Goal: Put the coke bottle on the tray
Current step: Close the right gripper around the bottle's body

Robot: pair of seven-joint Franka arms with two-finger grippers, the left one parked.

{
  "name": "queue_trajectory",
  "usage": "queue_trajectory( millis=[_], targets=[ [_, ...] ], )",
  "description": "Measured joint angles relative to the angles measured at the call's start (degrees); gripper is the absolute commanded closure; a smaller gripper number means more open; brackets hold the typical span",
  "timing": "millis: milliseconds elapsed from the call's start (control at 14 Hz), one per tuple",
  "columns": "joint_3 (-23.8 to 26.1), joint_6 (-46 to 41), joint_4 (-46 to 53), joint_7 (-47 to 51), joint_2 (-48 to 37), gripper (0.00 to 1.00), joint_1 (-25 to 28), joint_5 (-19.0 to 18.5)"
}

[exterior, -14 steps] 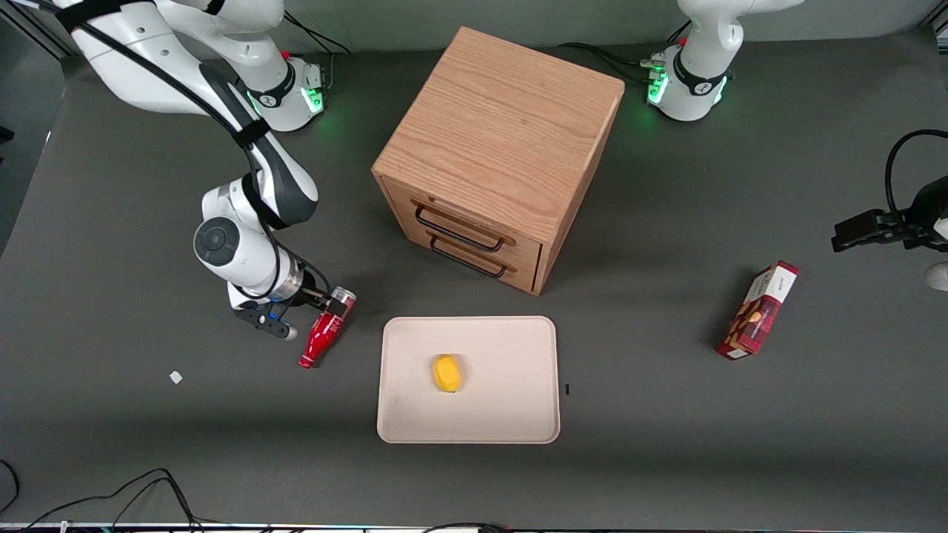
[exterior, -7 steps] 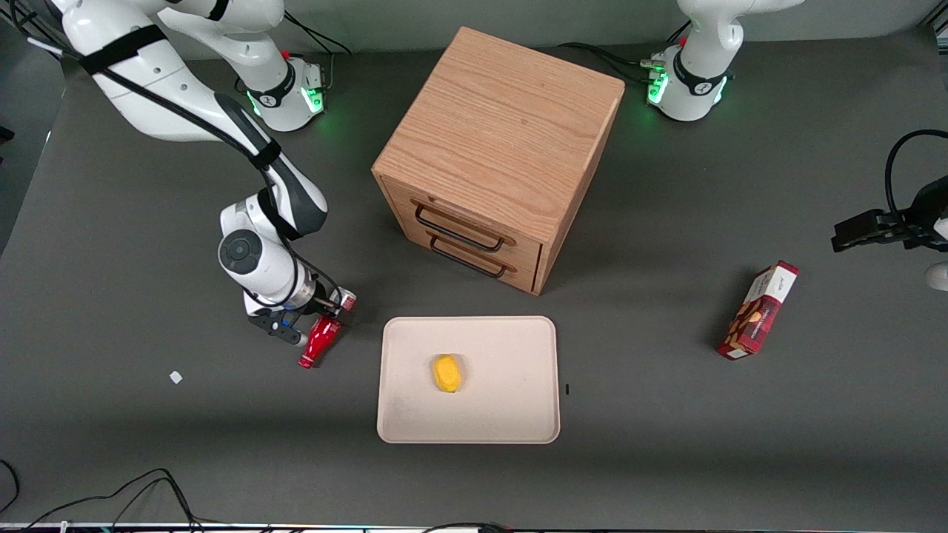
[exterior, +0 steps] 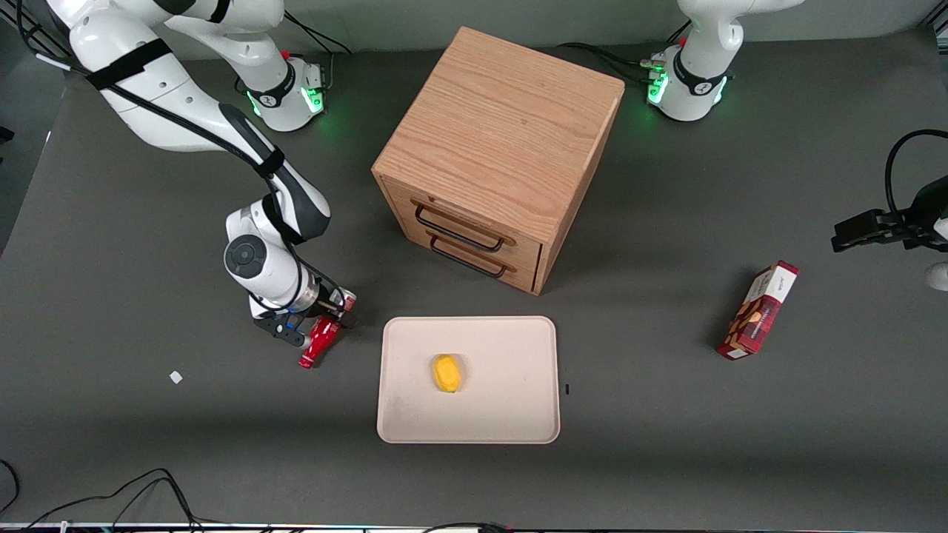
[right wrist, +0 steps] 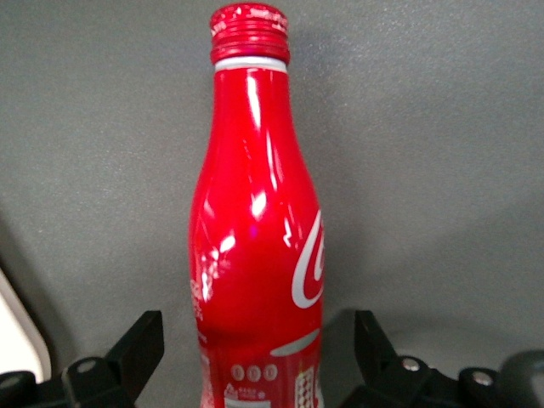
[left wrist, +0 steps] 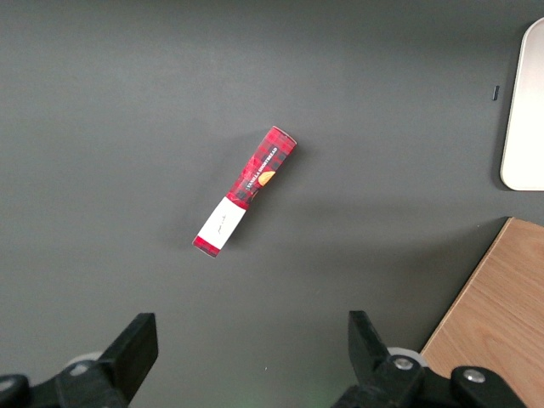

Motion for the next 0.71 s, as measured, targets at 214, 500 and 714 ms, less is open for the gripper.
queue_trajectory(
  millis=[214,500,714],
  targets=[
    [-0.02,0.00,0.00,0.10,0.00,1.00,0.00,-1.63],
    [-0.04,0.01,0.04,0.28,-0.02,1.00,0.00,-2.78],
    [-0.18,-1.23,0.63,0.28,-0.35,1.00,-0.20,-3.14]
  ],
)
